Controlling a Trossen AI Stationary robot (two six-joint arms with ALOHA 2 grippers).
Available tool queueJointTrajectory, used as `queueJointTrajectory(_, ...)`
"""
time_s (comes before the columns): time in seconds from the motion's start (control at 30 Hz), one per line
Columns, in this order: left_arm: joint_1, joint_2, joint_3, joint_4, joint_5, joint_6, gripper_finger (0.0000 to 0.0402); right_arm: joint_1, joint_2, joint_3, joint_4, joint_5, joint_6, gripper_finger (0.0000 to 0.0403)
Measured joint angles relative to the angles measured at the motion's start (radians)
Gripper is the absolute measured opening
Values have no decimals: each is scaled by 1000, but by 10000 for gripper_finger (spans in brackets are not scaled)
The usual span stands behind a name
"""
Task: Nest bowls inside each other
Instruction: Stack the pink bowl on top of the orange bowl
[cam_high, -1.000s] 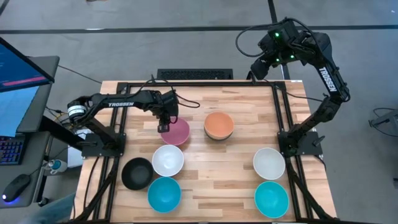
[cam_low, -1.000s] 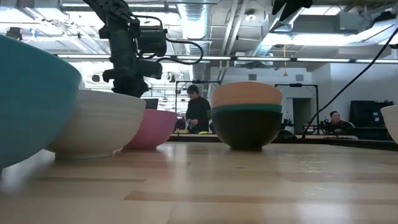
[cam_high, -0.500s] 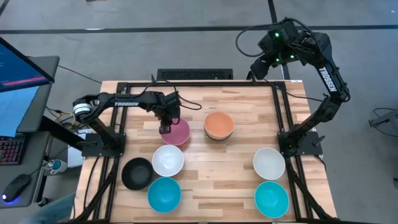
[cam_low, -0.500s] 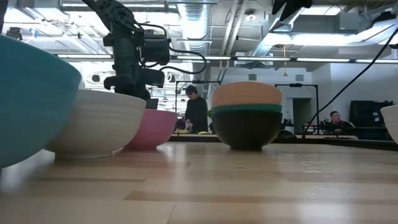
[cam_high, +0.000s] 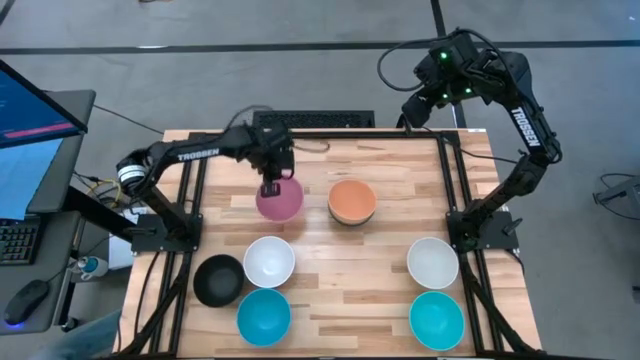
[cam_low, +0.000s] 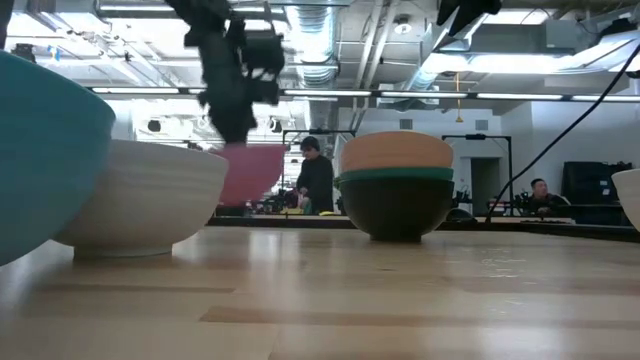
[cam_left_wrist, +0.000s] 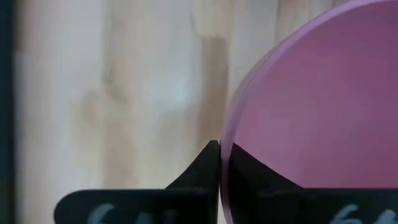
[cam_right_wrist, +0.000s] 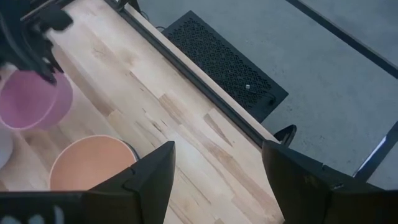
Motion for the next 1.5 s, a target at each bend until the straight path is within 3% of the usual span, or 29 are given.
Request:
queueJointTrajectory(0.3, -58, 130, 502, -254, 90, -106, 1, -20, -1, 0, 0, 1, -17, 265)
queueJointTrajectory(0.53, -174, 394, 958, -398, 106, -88, 0, -47, -1, 0, 0, 1, -23, 265)
queueJointTrajectory(0.63, -191, 506, 1074, -414, 107, -81, 0, -53, -1, 0, 0, 1, -23, 265)
queueJointTrajectory(0.73, -192, 559, 1065, -303, 111, -80, 0, -53, -1, 0, 0, 1, -24, 265)
queueJointTrajectory(0.9, -184, 635, 1080, -296, 66, -78, 0, -49, -1, 0, 0, 1, -27, 265)
queueJointTrajectory(1.23, -168, 665, 1076, -174, 54, -88, 0, -43, -2, 0, 0, 1, -24, 265)
queueJointTrajectory(1.5, -169, 665, 1064, -179, 59, -85, 0, -43, -2, 0, 0, 1, -25, 265)
